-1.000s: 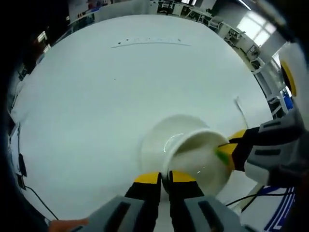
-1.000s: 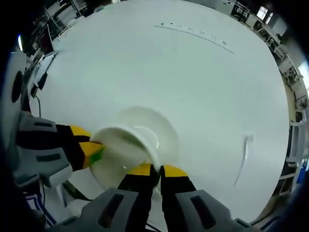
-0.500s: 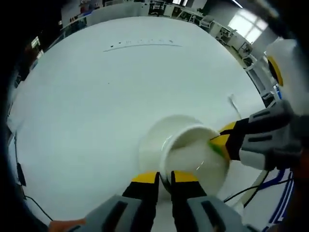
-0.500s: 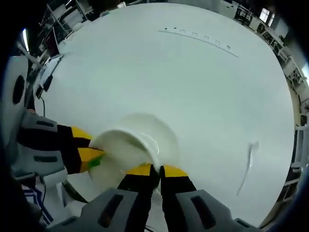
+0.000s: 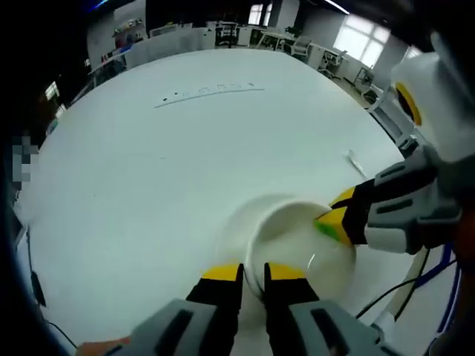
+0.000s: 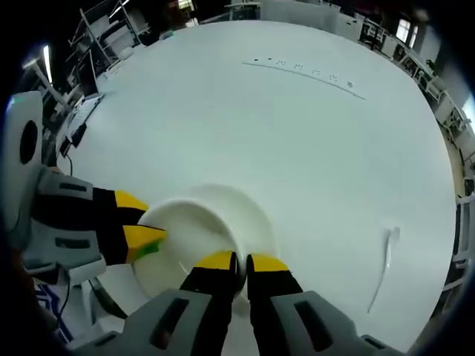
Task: Tidy tabletop coffee trays, cups and spoons，present forward
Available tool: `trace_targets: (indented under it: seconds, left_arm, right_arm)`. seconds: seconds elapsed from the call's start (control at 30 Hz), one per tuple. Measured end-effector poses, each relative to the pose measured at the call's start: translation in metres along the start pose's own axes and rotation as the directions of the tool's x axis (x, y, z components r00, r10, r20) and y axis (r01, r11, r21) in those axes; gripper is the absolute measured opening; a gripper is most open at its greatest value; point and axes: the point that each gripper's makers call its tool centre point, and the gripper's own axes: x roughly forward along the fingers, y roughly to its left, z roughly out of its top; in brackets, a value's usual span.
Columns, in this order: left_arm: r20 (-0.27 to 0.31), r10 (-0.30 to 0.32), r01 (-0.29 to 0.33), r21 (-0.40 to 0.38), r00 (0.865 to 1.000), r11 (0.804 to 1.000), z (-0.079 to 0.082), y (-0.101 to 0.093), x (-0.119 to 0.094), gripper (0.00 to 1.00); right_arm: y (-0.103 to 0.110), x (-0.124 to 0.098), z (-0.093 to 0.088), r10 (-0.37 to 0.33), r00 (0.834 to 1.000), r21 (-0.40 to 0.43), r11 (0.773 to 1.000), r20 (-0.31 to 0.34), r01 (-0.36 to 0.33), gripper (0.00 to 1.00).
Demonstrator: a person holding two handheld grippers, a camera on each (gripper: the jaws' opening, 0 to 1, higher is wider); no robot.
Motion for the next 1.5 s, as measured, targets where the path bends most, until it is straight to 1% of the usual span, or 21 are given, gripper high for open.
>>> trace_targets:
  seconds: [0.07, 0.1, 0.23, 0.43, 0.63, 0.7, 0.77, 0.8, 0.87, 0.9, 1.0, 1.1, 1.17, 1.23, 1.3, 1.33, 1.37, 1.4, 1.43, 1.47, 1.5]
  left_arm:
    - [0.054, -0.010, 0.005, 0.096, 0.998, 0.995, 0.001, -0.002, 0.000, 0.15]
    - [0.040, -0.011, 0.009, 0.062, 0.999, 0.998, -0.005, -0.004, -0.001, 0.16]
    - [0.080, -0.023, 0.016, 0.087, 0.997, 0.996, -0.010, -0.007, -0.004, 0.18]
    - [0.170, -0.036, 0.007, 0.168, 0.985, 0.986, 0.004, -0.001, -0.010, 0.18]
    - [0.298, -0.068, 0.006, 0.206, 0.952, 0.979, 0.015, -0.002, -0.032, 0.21]
    - [0.347, -0.093, 0.019, 0.210, 0.933, 0.978, 0.018, -0.003, -0.039, 0.21]
    - [0.390, -0.106, 0.044, 0.165, 0.914, 0.985, 0.026, 0.004, -0.042, 0.21]
    - [0.413, -0.131, 0.056, 0.188, 0.901, 0.981, 0.028, 0.003, -0.045, 0.21]
    - [0.442, -0.127, 0.048, 0.185, 0.888, 0.982, 0.029, 0.006, -0.051, 0.21]
    - [0.480, -0.142, 0.051, 0.197, 0.866, 0.979, 0.033, 0.005, -0.055, 0.21]
    - [0.544, -0.145, 0.034, 0.209, 0.827, 0.977, 0.036, 0.006, -0.069, 0.21]
    - [0.577, -0.145, 0.006, 0.235, 0.804, 0.972, 0.034, 0.008, -0.079, 0.21]
    - [0.593, -0.143, -0.016, 0.254, 0.792, 0.967, 0.032, 0.009, -0.085, 0.22]
    - [0.623, -0.131, -0.033, 0.245, 0.771, 0.969, 0.033, 0.012, -0.093, 0.22]
    - [0.670, -0.145, -0.037, 0.250, 0.728, 0.968, 0.037, 0.012, -0.105, 0.22]
    - [0.682, -0.136, -0.052, 0.247, 0.719, 0.968, 0.036, 0.015, -0.110, 0.23]
    - [0.714, -0.132, -0.086, 0.260, 0.687, 0.962, 0.038, 0.017, -0.120, 0.23]
    - [0.728, -0.130, -0.106, 0.268, 0.673, 0.958, 0.038, 0.018, -0.124, 0.23]
    - [0.759, -0.116, -0.144, 0.267, 0.640, 0.953, 0.040, 0.020, -0.133, 0.23]
    - [0.777, -0.115, -0.174, 0.278, 0.619, 0.945, 0.040, 0.021, -0.139, 0.23]
    - [0.796, -0.103, -0.192, 0.266, 0.596, 0.944, 0.041, 0.025, -0.145, 0.23]
  right_arm:
    - [-0.001, 0.002, 0.005, 0.009, 0.999, -0.014, 1.000, 0.032, -0.009, 0.08]
    - [-0.001, 0.002, 0.007, 0.015, 0.998, -0.007, 1.000, 0.054, -0.014, 0.08]
    - [0.000, 0.003, 0.011, 0.023, 0.993, -0.068, 0.998, 0.120, -0.015, 0.08]
    - [0.006, -0.004, 0.010, 0.056, 0.975, -0.134, 0.991, 0.216, -0.027, 0.10]
    - [0.018, -0.029, 0.013, 0.133, 0.932, -0.168, 0.983, 0.338, -0.080, 0.16]
    - [0.021, -0.040, 0.016, 0.157, 0.907, -0.188, 0.978, 0.391, -0.089, 0.16]
    - [0.018, -0.051, 0.014, 0.137, 0.897, -0.235, 0.971, 0.419, -0.039, 0.16]
    - [0.019, -0.056, 0.014, 0.138, 0.888, -0.259, 0.966, 0.438, -0.023, 0.16]
    - [0.023, -0.068, 0.018, 0.157, 0.853, -0.292, 0.956, 0.498, -0.005, 0.16]
    - [0.026, -0.073, 0.017, 0.169, 0.843, -0.308, 0.951, 0.511, -0.005, 0.17]
    - [0.027, -0.093, 0.014, 0.176, 0.793, -0.329, 0.944, 0.583, 0.033, 0.19]
    - [0.024, -0.108, 0.015, 0.173, 0.760, -0.325, 0.944, 0.627, 0.053, 0.21]
    - [0.018, -0.118, 0.020, 0.166, 0.731, -0.321, 0.944, 0.662, 0.077, 0.24]
    - [0.017, -0.132, 0.020, 0.168, 0.696, -0.309, 0.947, 0.698, 0.082, 0.27]
    - [0.012, -0.148, 0.022, 0.158, 0.657, -0.288, 0.953, 0.737, 0.095, 0.28]
    - [0.010, -0.158, 0.022, 0.158, 0.627, -0.283, 0.953, 0.763, 0.104, 0.30]
    - [0.008, -0.165, 0.022, 0.159, 0.612, -0.281, 0.953, 0.775, 0.109, 0.30]
    - [0.004, -0.172, 0.019, 0.153, 0.604, -0.276, 0.954, 0.782, 0.116, 0.30]
    - [0.000, -0.181, 0.021, 0.149, 0.565, -0.262, 0.957, 0.812, 0.124, 0.30]
    - [0.000, -0.184, 0.021, 0.153, 0.555, -0.261, 0.958, 0.818, 0.120, 0.30]
    - [-0.003, -0.191, 0.019, 0.160, 0.531, -0.252, 0.962, 0.832, 0.105, 0.31]
